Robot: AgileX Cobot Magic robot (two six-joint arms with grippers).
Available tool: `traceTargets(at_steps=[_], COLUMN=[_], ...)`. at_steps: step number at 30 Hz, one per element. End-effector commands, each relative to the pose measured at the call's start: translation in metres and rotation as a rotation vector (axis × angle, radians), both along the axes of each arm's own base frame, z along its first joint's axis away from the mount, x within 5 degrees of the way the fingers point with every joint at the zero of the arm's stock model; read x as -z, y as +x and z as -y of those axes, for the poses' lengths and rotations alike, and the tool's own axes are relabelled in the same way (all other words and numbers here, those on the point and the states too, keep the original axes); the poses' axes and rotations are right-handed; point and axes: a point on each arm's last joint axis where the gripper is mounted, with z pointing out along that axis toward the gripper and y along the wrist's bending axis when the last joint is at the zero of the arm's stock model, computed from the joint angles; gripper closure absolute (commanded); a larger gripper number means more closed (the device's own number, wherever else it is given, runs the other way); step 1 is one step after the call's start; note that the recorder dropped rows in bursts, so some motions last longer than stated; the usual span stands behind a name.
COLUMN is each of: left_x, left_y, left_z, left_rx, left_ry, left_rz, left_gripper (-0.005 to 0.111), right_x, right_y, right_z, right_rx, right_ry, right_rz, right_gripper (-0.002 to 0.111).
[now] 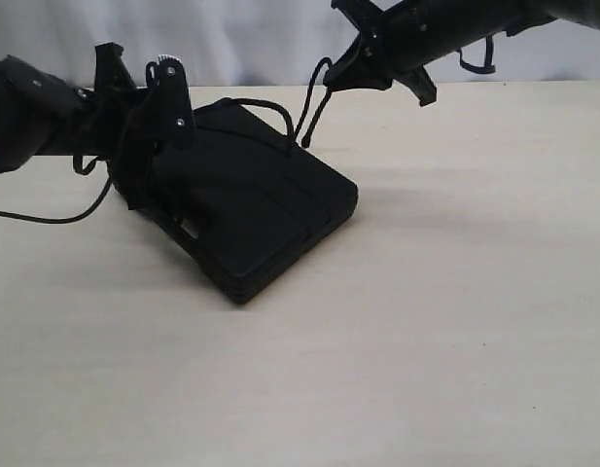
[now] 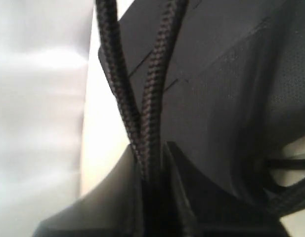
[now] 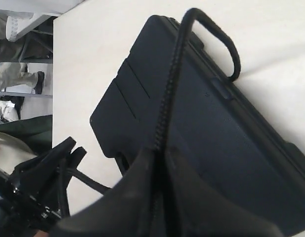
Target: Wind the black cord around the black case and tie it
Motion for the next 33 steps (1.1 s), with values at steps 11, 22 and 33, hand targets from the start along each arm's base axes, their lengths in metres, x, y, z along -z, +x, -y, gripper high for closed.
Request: traceTargets(at_steps=[11, 22, 33], left_x=[-0.007, -0.008, -0.009], left_y=[-0.001, -0.001, -0.001], left_z=[0.030, 0.031, 0.030], left_rx=[0.096, 0.114, 0.090], left_ry=[0.153, 0.170, 0.155], left_rz=[0.140, 0.146, 0.154], left_gripper=[0.107, 0.107, 0.107], right_x=[-0.007, 0.004, 0.016], right_y=[0.003, 0.000, -0.025], right_z=[-0.019, -0.025, -0.063], right_rx=[0.042, -0.003, -0.254], right_ry=[0.041, 0.081, 0.015], right_rz=[0.058, -0.017, -0.055], right_gripper=[0.104, 0.104, 0.103])
